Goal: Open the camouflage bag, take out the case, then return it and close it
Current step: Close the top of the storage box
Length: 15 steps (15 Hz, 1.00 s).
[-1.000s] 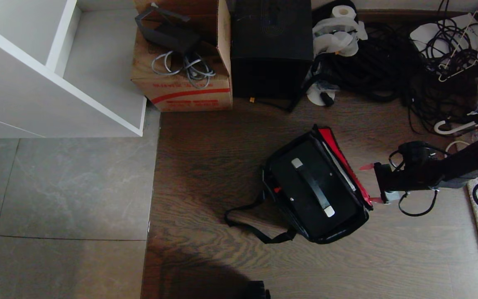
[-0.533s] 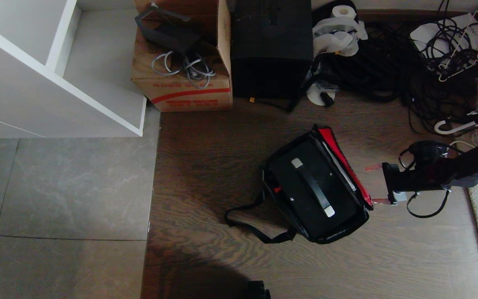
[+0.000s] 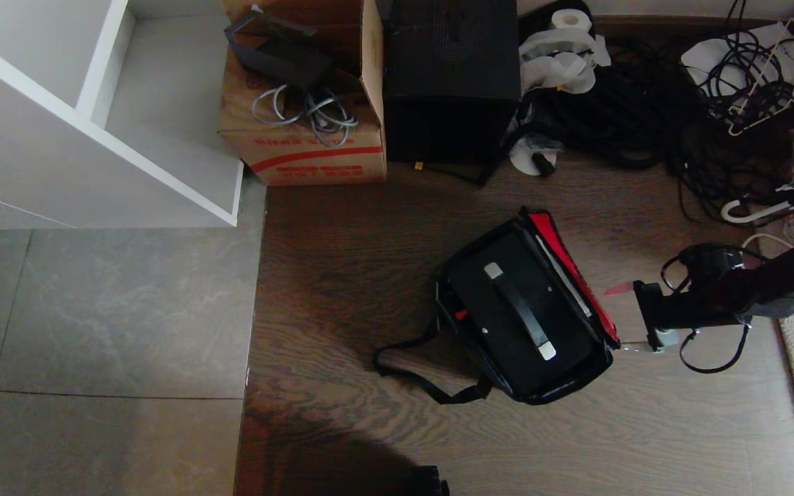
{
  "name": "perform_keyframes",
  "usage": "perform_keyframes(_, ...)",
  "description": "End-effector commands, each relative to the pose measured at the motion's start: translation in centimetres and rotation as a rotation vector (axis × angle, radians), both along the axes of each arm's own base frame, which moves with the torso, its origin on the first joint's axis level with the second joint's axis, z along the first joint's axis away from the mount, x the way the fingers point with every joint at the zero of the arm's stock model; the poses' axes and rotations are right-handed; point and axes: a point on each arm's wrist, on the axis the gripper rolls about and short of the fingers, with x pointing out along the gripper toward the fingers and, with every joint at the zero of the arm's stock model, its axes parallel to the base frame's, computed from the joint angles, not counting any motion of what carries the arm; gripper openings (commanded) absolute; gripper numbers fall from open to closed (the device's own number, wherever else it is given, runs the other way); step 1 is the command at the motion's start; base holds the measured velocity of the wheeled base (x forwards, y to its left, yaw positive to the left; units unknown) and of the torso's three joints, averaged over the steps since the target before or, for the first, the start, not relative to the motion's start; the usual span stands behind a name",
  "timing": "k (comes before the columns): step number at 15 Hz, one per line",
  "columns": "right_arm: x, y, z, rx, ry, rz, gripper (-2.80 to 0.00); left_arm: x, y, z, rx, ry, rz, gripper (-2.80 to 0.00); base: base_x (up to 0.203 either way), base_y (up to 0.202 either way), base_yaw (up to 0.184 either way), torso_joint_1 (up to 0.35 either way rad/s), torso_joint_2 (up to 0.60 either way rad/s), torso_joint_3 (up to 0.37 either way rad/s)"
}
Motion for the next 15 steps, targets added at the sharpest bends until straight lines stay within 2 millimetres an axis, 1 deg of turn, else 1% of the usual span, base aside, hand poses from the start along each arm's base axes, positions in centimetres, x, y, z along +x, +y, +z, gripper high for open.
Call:
perform_keyframes(1, 0.7, 0.2, -1.1, 0.011, 0.009, 0.007, 0.0, 0.1, 0.0, -0.3, -0.001, 0.008, 0.001, -2.8, 0.0, 0.0, 0.0, 0.0, 0.0, 0.0)
perform_keyframes(4, 0.9, 0.2, -1.6, 0.043, 0.008, 0.034, 0.0, 0.1, 0.0, -0.3, -0.001, 0.01, 0.001, -2.8, 0.0, 0.0, 0.0, 0.0, 0.0, 0.0)
perform_keyframes(6, 1.0, 0.2, -2.3, 0.053, 0.011, 0.046, 0.0, 0.1, 0.0, -0.3, -0.001, 0.008, 0.0, -2.8, 0.0, 0.0, 0.0, 0.0, 0.0, 0.0)
perform_keyframes(10, 2.5, -0.3, -2.6, 0.036, -0.035, 0.041, 0.0, 0.1, 0.0, -0.3, -0.001, 0.01, 0.0, -2.8, 0.0, 0.0, 0.0, 0.0, 0.0, 0.0)
perform_keyframes(12, 2.9, -0.4, -2.7, 0.019, -0.054, 0.03, 0.0, 0.1, 0.0, -0.3, -0.001, 0.01, 0.001, -2.8, 0.0, 0.0, 0.0, 0.0, 0.0, 0.0)
perform_keyframes(15, 3.2, -0.5, -3.4, 0.005, -0.047, 0.011, 0.0, 0.1, 0.0, -0.3, -0.001, 0.01, 0.001, -2.8, 0.0, 0.0, 0.0, 0.0, 0.0, 0.0)
